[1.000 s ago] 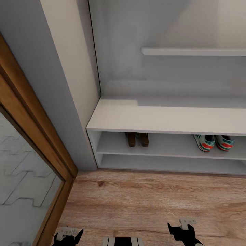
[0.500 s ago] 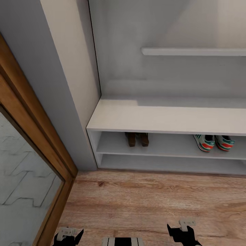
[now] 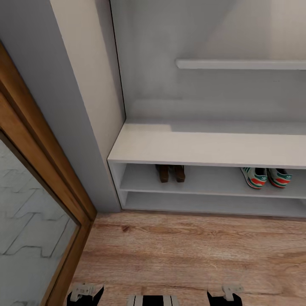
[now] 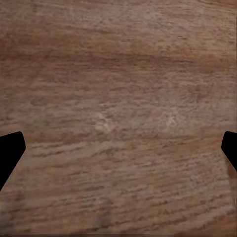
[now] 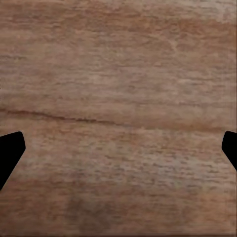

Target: Pick up the two gym shoes and the two sandals from the corridor floor and place them onto the hallstand (shoe rack) in the corridor, making sure they are on the rack and not on the floor. Arrange them so the two gym shoes are next to each other and the two sandals are next to each other.

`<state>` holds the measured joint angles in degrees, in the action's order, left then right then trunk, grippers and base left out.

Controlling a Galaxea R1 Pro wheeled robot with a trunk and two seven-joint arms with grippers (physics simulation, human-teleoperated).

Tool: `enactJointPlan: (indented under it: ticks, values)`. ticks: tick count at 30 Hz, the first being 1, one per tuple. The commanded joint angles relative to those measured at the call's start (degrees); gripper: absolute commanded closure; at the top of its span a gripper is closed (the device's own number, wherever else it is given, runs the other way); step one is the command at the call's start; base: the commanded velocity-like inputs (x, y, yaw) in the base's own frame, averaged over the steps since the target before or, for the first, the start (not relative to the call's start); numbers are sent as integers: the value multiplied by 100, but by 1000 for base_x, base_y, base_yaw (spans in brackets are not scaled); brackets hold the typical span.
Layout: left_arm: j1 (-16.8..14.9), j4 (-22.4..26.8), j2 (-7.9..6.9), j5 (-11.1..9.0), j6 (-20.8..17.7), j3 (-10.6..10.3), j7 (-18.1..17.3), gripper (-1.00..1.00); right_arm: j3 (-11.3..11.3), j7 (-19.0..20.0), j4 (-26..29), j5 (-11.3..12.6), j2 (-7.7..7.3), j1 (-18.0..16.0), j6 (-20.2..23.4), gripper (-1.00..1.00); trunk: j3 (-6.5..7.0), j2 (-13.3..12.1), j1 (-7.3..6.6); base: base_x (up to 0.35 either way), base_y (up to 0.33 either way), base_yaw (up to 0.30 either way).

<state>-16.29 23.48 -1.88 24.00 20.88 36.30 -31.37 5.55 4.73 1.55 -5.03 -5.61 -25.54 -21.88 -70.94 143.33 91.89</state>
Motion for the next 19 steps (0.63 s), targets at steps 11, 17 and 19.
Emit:
enactJointPlan:
  ticks: [11,17,19]
  values:
    - [116,40,4,46,30,52,-28,-100,52,19,-5,-51,8,47,-18,-100,-4,2,-1,0,0,0]
    - [117,48,7,44,30,48,-29,-100,52,19,-5,-51,8,49,-18,-100,-4,2,-1,0,0,0]
    - [117,50,10,48,30,46,-32,-100,52,19,-5,-51,8,49,-18,-100,-4,2,-1,0,0,0]
